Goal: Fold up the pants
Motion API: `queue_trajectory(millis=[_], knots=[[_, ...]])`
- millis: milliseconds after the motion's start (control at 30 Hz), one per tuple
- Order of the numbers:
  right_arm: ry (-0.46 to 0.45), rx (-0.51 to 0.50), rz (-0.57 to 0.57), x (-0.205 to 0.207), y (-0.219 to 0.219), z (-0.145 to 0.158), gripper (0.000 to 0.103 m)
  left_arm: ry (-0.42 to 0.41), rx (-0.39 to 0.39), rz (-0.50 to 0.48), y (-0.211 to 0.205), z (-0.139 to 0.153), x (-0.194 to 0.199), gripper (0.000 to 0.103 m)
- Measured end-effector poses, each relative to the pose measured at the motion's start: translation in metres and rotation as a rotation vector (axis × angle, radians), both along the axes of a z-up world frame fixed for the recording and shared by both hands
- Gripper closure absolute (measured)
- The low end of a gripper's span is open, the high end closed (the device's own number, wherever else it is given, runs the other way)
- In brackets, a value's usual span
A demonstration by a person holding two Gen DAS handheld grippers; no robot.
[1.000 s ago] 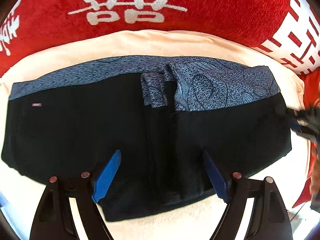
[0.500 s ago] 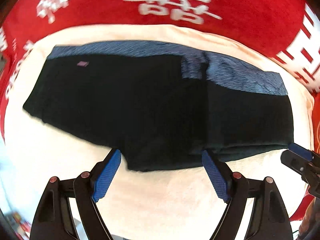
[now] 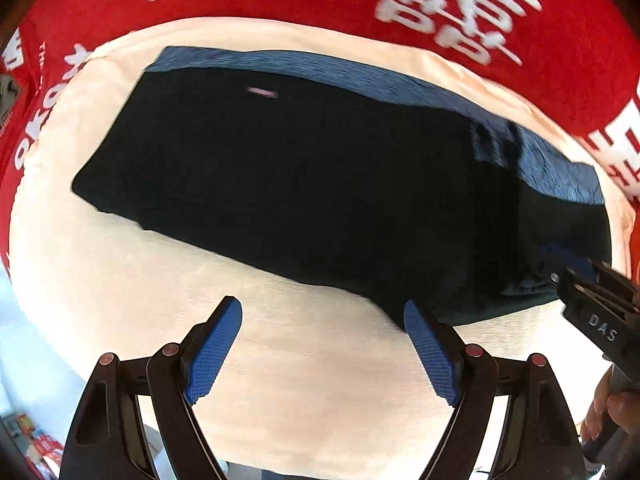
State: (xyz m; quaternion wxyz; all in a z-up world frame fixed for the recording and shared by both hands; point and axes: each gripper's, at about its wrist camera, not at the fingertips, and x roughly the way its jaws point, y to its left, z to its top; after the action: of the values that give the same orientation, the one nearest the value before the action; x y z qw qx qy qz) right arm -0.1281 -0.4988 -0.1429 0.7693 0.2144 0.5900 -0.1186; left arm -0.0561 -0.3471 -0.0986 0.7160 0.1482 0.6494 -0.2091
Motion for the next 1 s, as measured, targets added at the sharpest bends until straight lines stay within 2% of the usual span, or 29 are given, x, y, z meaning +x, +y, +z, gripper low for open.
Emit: queue_trajectory(millis=[100, 333, 633, 733, 833, 1000], knots=[[0.032, 0.02, -0.073, -0.002, -0.001, 0.003, 0.063, 0.007, 0.004, 0.014, 0.023, -0.003, 0.018, 0.019], [0.114, -0.092, -0.113, 0.013, 0.015, 0.003, 0.062, 0.02, 0.0, 0.041, 0.057, -0.011, 0.047, 0.019], [0.182, -0.138, -0.141, 0.021, 0.027, 0.012, 0.062, 0.041, -0.034, 0.062, 0.076, -0.013, 0.06, 0.019], [0.168, -0.071, -0.108, 0.022, 0.039, 0.014, 0.053, 0.044, -0.037, 0.085, 0.071, -0.021, 0.066, 0.019], [0.182, -0.102, -0.043, 0.026, 0.058, 0.013, 0.037, 0.049, -0.045, 0.105, 0.07, -0.024, 0.068, 0.019], [0.187, -0.019, 0.005, 0.031, 0.078, 0.005, 0.036, 0.047, -0.04, 0.128, 0.077, -0.019, 0.068, 0.019]])
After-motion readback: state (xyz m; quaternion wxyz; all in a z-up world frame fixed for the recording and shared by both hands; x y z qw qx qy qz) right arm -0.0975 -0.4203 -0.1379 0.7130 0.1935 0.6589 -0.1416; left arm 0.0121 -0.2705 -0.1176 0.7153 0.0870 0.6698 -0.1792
